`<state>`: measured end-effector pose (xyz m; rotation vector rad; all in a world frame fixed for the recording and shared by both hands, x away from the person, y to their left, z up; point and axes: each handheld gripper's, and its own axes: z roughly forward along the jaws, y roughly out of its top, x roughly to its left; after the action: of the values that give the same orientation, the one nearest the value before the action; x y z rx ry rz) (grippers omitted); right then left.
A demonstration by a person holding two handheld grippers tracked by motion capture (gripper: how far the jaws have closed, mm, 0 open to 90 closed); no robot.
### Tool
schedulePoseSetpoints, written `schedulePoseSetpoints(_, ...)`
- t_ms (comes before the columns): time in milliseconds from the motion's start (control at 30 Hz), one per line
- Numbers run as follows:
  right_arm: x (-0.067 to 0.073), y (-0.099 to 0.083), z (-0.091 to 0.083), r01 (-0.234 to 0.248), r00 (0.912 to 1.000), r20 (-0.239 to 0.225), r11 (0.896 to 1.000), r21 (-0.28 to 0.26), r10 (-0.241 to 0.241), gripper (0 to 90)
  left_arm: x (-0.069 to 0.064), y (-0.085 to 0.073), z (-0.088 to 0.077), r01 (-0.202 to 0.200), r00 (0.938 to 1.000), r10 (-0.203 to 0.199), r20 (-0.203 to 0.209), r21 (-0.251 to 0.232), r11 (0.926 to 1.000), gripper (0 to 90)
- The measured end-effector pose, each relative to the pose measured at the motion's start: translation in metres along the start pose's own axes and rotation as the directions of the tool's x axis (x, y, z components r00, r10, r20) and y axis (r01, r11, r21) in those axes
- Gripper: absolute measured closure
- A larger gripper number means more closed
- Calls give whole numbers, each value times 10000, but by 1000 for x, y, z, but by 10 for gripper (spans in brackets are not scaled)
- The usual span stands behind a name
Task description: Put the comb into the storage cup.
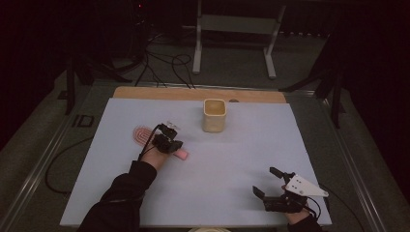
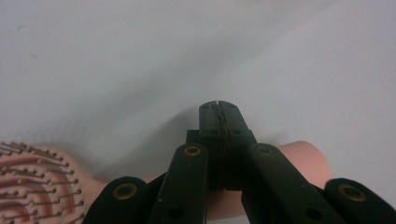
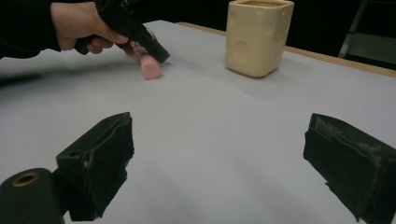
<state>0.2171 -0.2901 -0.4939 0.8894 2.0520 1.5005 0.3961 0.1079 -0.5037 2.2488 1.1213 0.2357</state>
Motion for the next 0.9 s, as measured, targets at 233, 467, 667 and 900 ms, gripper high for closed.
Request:
schedulePoseSetpoints(233,0,0,0,-22,10000,67,10000,1,22,82,-1,-4,-5,-45,10000,43,85,215,9998,900)
schedulePoseSetpoints(467,-1,0,-1,-42,9999,125,10000,-2,42,82,-7,-13,-11,-225,9997,226,-30,377,9990,900)
schedulePoseSetpoints(667,-1,0,-1,-71,9999,124,10000,-15,71,82,-11,-20,-18,-429,9991,428,19,548,9976,900)
schedulePoseSetpoints(900,-1,0,-1,-91,9999,142,10000,-6,91,82,-14,-28,-23,-500,9986,485,225,690,9964,900)
